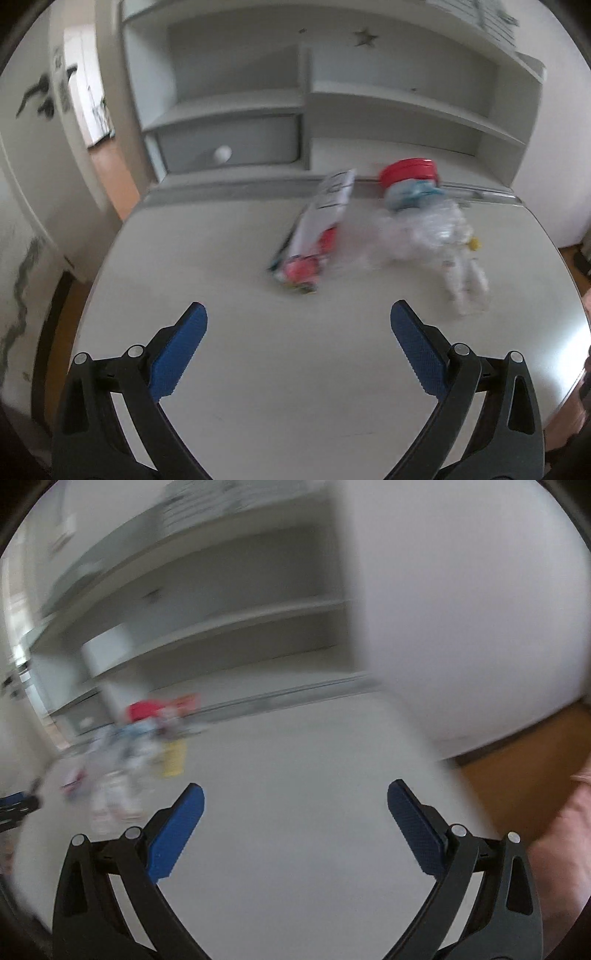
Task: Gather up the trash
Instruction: 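Swing both tools back toward the desk, then grasp the white-and-red printed paper with the left tool while the right tool grasps the white tissue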
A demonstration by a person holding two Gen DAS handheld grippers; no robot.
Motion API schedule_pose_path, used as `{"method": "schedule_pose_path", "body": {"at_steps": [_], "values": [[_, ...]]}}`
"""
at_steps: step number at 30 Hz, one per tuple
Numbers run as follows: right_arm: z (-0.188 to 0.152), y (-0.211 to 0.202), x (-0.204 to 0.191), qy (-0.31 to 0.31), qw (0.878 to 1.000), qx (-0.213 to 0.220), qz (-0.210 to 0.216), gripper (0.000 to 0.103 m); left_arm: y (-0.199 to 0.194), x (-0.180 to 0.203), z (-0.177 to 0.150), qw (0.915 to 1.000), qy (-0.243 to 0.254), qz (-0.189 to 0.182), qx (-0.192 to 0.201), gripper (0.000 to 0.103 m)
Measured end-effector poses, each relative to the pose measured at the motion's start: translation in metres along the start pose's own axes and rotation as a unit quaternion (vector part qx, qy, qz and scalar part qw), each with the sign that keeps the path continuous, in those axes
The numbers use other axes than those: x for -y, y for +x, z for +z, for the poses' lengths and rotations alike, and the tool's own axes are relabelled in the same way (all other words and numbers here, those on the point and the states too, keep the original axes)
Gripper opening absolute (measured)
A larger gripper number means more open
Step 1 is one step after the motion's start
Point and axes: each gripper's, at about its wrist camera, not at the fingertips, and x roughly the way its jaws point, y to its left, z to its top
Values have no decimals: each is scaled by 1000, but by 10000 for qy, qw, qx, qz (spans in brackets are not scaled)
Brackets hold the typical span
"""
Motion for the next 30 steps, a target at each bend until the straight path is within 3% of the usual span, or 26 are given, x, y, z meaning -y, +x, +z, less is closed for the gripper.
{"method": "schedule_pose_path", "body": {"at_steps": [3,10,16,24,26,29,30], "values": [[0,33,-58,-249,9967,-496,596,96,12,-21,14,10000,30,-61,-21,97],[-14,63,-142,-840,9869,-999,945,96,52,-21,46,9985,325,-430,-108,96],[-17,71,-161,-1160,9812,-1136,1041,96,81,-1,62,9952,711,-648,-160,96],[-16,90,-170,-1222,9798,-1295,915,96,110,-4,74,9942,761,-716,-237,95],[-16,94,-170,-1264,9789,-1343,875,94,114,-6,75,9940,772,-730,-269,84],[-18,97,-171,-1325,9767,-1427,901,84,118,-11,73,9937,692,-812,-336,60],[-20,99,-172,-1331,9758,-1455,940,77,119,-13,72,9940,692,-777,-327,46]]}}
